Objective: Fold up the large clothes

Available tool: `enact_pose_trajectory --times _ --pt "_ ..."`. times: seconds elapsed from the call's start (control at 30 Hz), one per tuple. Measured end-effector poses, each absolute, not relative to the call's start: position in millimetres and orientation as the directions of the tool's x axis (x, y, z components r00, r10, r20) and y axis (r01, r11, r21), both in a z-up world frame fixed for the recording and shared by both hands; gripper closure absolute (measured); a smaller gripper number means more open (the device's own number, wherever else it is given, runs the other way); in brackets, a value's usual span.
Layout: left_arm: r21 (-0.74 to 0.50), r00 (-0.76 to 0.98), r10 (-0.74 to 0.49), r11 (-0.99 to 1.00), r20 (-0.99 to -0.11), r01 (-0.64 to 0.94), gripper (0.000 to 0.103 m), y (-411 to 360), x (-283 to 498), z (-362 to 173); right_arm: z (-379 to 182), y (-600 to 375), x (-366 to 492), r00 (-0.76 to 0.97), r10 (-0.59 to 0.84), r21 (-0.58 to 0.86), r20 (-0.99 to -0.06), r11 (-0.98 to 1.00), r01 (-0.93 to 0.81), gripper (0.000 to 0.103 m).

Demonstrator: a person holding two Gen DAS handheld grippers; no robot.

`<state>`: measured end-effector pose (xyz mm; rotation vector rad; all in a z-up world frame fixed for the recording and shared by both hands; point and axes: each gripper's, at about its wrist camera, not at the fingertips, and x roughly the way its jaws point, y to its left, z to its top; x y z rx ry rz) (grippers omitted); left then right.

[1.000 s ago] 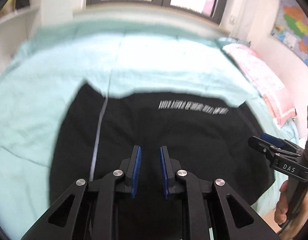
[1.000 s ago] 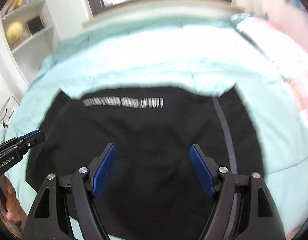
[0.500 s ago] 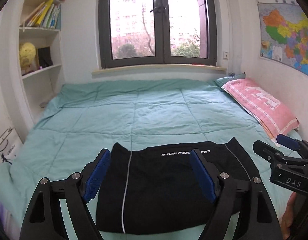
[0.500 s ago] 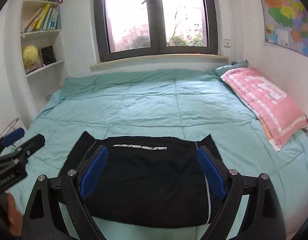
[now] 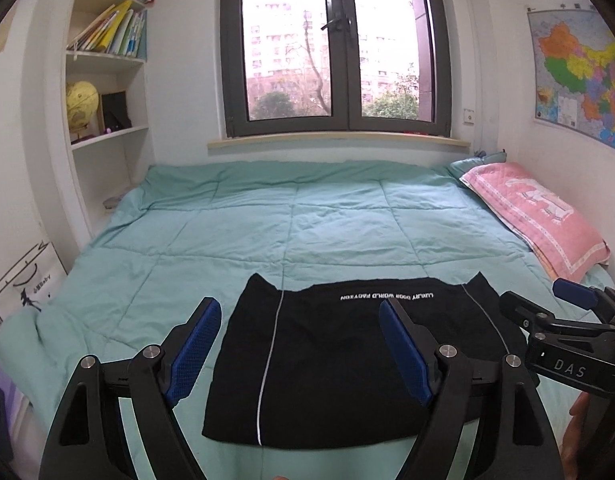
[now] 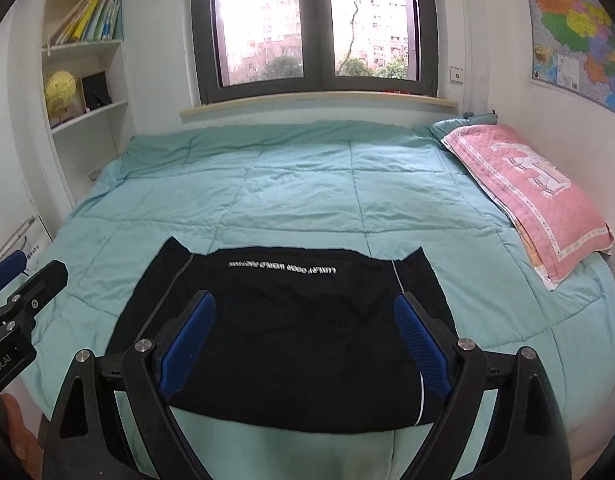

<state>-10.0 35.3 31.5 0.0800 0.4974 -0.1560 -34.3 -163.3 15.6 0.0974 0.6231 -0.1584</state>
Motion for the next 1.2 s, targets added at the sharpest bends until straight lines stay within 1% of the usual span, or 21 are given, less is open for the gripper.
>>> enact_pose_trajectory --times 0.3,0.5,1.2 --pt "0.041 0.833 -0.093 0.990 -0.545 0.137 0.021 37 0 4 -7 -161 -32 0.772 -0.140 0.012 -0.620 0.982 0.187 0.011" --pt "0.050 0.824 -0.076 0.991 -0.561 0.125 0.021 40 4 -4 -18 -160 -24 0.747 -0.138 -0.004 -0.651 0.984 0.178 0.011" --pt "0.050 0.803 -0.086 0.989 -0.590 0.142 0.021 36 10 -13 -29 -158 -19 0.733 -0.117 0.012 -0.670 0.986 0.168 0.011"
